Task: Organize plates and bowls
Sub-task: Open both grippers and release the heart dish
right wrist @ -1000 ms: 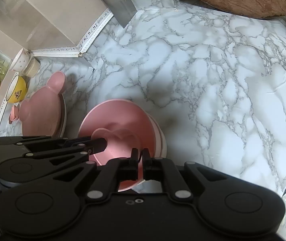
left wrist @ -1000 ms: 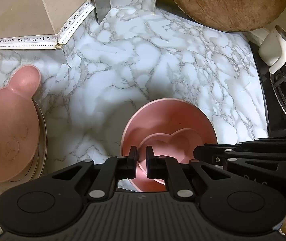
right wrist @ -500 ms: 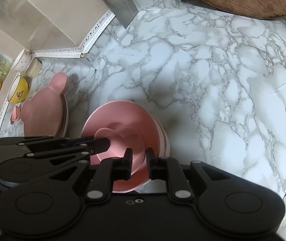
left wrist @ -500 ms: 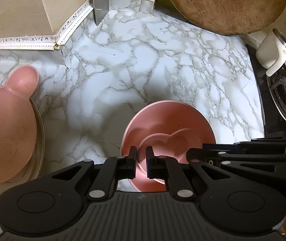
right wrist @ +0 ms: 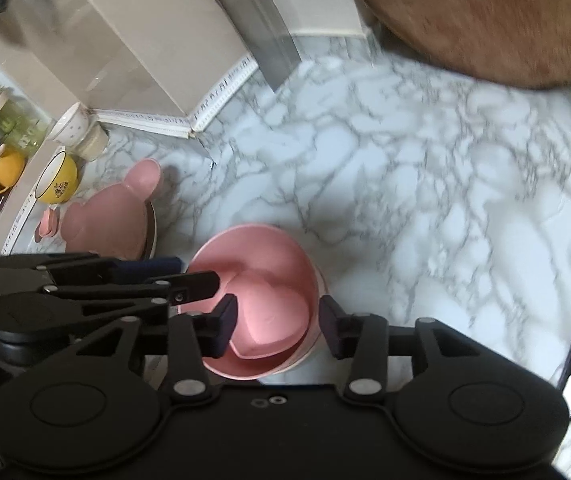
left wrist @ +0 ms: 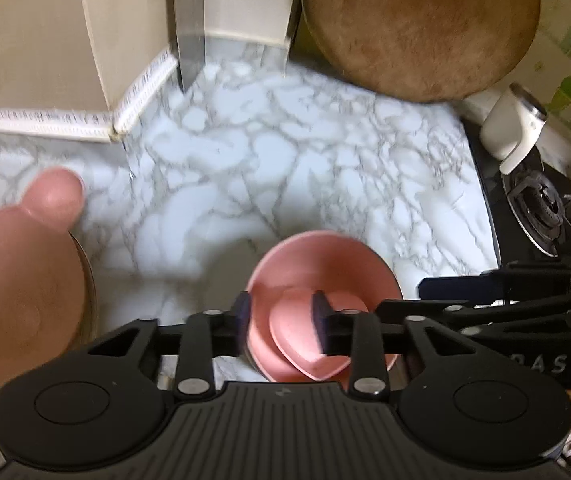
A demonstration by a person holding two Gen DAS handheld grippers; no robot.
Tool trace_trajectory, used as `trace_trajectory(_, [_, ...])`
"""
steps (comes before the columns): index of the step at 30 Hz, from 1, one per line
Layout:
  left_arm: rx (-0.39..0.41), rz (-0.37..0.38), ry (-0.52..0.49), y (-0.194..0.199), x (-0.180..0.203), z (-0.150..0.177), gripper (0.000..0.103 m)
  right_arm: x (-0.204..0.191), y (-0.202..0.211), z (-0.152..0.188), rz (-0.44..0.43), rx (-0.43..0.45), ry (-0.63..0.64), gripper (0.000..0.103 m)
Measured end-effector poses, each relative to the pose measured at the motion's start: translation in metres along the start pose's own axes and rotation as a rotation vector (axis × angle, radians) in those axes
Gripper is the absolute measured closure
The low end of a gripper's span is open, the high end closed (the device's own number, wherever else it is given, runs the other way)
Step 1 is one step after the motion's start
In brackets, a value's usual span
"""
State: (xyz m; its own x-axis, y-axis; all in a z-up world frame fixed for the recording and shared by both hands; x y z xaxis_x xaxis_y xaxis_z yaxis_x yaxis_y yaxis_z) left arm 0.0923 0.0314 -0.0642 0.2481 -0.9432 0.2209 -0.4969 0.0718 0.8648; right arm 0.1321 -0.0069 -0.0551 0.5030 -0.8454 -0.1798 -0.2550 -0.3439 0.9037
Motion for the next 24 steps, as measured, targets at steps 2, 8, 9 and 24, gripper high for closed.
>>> trace_trajectory(2, [0.043,-0.006,0.000,0.006,-0.004,-0.002,0.040,0.002,0.003,-0.002,0.007,0.013,0.029,0.042])
trace_trajectory(8, [0.053,-0.010,0.058,0.007,-0.021,0.002,0.032,0.012,-0.003,-0.002,0.053,0.014,0.086,0.024])
trace_trajectory(9, [0.055,-0.012,0.064,0.006,-0.023,0.004,0.032,0.013,-0.006,-0.001,0.056,0.007,0.091,0.024])
trace_trajectory(24, [0.000,-0.072,0.174,-0.019,-0.046,0.034,0.032,0.027,-0.033,0.012,0.101,-0.054,0.131,0.037])
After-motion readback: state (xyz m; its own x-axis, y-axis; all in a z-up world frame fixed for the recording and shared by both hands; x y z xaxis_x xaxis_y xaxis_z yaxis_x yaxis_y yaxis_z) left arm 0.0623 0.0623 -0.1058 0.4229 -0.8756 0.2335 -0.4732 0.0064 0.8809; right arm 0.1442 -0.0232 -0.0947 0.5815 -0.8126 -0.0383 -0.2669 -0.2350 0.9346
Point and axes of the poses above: each gripper's, at about its wrist camera, not at the fingertips, and y roughly against the way its jaws point, x to its right, z to its underside, the point moved 9 cm from there along -y, roughly the way its jaws point, and after that the axes turned 8 degrees about y, right-handed, at the moved point
